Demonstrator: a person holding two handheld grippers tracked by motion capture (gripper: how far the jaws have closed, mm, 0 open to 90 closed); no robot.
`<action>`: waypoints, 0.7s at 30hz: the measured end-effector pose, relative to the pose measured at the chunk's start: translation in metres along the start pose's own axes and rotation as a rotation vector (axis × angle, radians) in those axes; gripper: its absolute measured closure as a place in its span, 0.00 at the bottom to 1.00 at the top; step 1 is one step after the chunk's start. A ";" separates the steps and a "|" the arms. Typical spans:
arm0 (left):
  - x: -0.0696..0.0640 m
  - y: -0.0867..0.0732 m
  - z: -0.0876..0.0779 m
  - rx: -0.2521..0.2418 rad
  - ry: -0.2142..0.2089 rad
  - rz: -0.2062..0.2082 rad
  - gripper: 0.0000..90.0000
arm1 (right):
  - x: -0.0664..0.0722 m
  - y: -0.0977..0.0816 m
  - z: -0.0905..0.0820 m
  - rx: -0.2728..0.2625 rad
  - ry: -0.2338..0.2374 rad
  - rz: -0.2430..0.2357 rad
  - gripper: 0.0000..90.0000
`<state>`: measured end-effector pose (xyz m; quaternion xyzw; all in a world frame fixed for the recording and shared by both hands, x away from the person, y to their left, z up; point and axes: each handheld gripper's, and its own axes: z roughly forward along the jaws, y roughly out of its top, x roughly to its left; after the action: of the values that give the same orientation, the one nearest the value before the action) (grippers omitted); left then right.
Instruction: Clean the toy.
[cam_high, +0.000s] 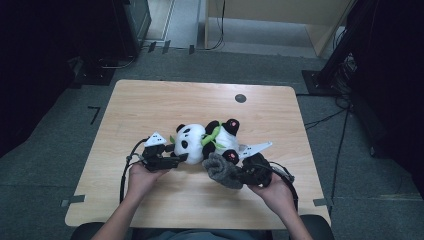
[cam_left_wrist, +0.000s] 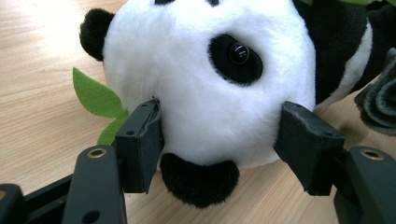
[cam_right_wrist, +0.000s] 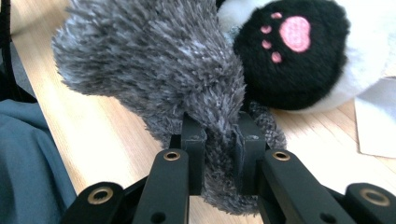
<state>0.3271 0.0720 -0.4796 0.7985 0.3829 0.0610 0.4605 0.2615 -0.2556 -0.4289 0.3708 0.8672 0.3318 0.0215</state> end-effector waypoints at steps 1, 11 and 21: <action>0.000 0.000 0.000 0.000 0.000 0.000 0.39 | 0.000 0.000 -0.001 0.000 0.001 0.000 0.88; 0.000 0.000 0.000 0.001 0.003 0.001 0.39 | -0.002 -0.004 -0.009 -0.011 0.010 0.013 0.88; -0.001 0.001 0.000 0.003 0.006 0.005 0.39 | 0.026 0.035 -0.002 -0.083 0.125 -0.051 0.88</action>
<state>0.3268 0.0711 -0.4788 0.7999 0.3824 0.0638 0.4581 0.2637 -0.2216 -0.4016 0.3259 0.8616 0.3891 -0.0090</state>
